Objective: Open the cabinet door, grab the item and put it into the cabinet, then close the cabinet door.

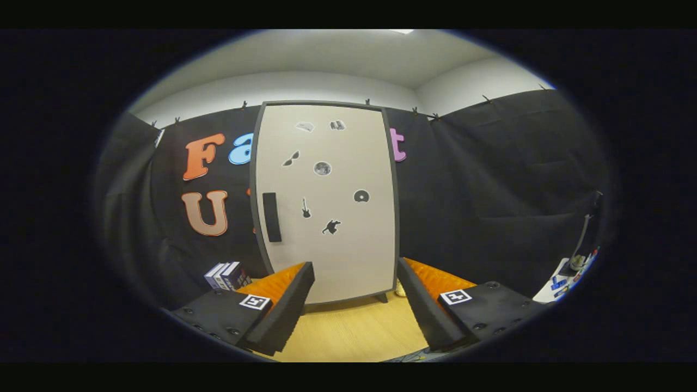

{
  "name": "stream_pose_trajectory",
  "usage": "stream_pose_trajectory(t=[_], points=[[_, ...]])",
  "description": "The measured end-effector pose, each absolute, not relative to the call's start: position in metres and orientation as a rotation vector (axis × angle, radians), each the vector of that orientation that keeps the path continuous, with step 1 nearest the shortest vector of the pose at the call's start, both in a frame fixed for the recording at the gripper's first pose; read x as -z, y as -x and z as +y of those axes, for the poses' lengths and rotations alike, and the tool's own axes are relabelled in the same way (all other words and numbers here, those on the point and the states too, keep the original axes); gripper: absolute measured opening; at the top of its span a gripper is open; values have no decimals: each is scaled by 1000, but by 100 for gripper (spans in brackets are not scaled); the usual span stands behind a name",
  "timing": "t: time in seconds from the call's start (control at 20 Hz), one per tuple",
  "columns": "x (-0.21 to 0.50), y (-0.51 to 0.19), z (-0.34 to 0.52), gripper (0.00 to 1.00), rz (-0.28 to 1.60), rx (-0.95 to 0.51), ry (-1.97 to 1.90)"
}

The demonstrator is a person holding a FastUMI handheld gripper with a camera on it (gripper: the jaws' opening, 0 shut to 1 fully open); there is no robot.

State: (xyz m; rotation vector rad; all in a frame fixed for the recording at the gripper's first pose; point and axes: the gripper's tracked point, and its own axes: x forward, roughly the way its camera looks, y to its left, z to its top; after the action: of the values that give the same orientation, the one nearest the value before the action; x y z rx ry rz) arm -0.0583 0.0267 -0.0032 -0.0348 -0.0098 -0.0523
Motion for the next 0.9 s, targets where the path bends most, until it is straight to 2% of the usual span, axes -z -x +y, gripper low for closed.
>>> stream_pose_trajectory(t=[0.9], points=[[5,59,46,98,6,35,66]])
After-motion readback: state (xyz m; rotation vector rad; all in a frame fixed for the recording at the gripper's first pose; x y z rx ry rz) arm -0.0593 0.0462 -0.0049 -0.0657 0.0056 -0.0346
